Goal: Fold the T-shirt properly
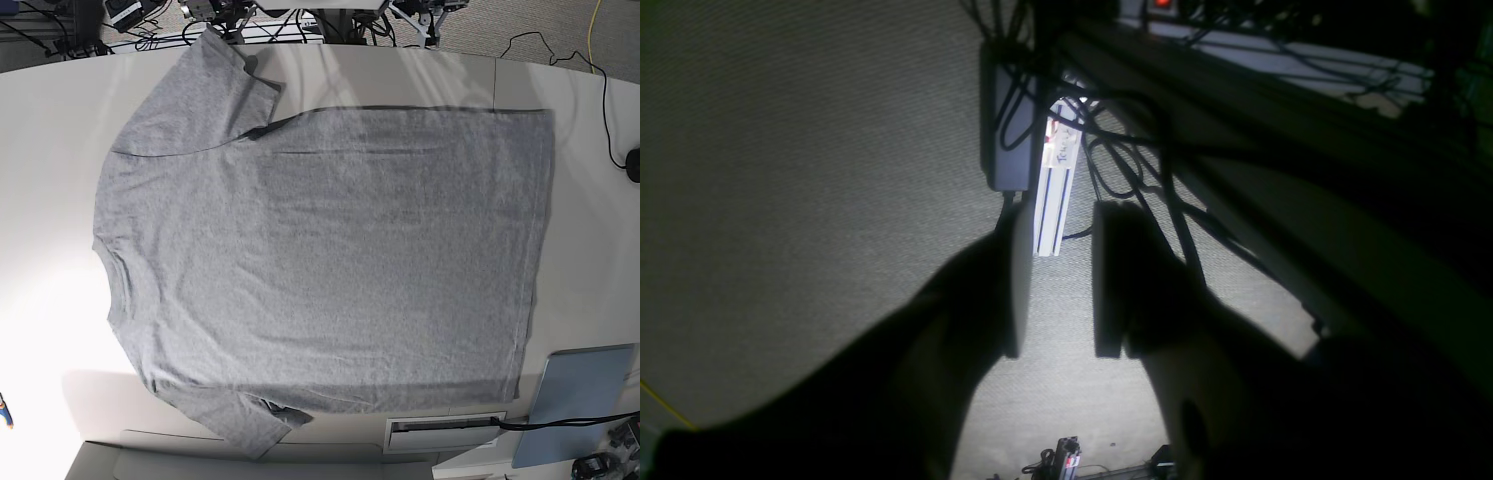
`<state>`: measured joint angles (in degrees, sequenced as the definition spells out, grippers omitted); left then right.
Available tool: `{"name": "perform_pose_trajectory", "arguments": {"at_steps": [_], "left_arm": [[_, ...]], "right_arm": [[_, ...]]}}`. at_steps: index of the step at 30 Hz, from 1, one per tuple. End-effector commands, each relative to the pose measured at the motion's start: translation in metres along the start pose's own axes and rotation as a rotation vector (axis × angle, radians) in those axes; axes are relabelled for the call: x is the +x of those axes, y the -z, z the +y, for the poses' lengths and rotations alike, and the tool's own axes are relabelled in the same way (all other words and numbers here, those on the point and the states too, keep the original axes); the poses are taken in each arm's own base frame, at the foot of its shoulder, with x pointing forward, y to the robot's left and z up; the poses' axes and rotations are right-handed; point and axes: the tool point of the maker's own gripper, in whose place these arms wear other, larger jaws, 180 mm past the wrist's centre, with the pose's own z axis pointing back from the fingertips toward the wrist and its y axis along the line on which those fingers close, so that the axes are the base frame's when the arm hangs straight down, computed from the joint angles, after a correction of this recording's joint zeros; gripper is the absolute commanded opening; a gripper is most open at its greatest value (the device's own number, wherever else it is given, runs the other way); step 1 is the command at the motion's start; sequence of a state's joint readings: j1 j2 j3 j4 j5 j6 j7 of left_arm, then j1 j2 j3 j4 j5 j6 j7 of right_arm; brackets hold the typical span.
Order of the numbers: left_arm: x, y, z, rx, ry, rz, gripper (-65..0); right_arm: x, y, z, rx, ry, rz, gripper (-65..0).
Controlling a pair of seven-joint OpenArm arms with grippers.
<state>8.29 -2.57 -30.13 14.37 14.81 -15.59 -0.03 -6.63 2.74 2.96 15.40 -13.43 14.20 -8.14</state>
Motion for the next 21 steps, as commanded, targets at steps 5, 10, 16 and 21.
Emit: {"name": "perform_pose_trajectory", "arguments": {"at_steps": [5,10,16,21], "left_arm": [[-0.003,-0.007,0.014,0.02,0.016,-0.025,-47.7],[-0.005,-0.013,0.024,0.043,0.028,-0.037,-47.7],[-0.011,-0.013,0.025,0.045,0.029,-0.003,-47.7],[-0.011,-0.013,0.025,0.045,0.029,-0.003,-47.7]], "right_arm": [[-0.004,-0.002,-0.01,-0.013,0.005,0.007,-50.3],[-0.004,-0.002,-0.009,-0.013,0.005,0.006,-50.3],[-0.004,-0.002,-0.01,-0.013,0.005,0.006,-50.3],[-0.004,-0.002,-0.01,-0.013,0.005,0.006,-50.3]]}}
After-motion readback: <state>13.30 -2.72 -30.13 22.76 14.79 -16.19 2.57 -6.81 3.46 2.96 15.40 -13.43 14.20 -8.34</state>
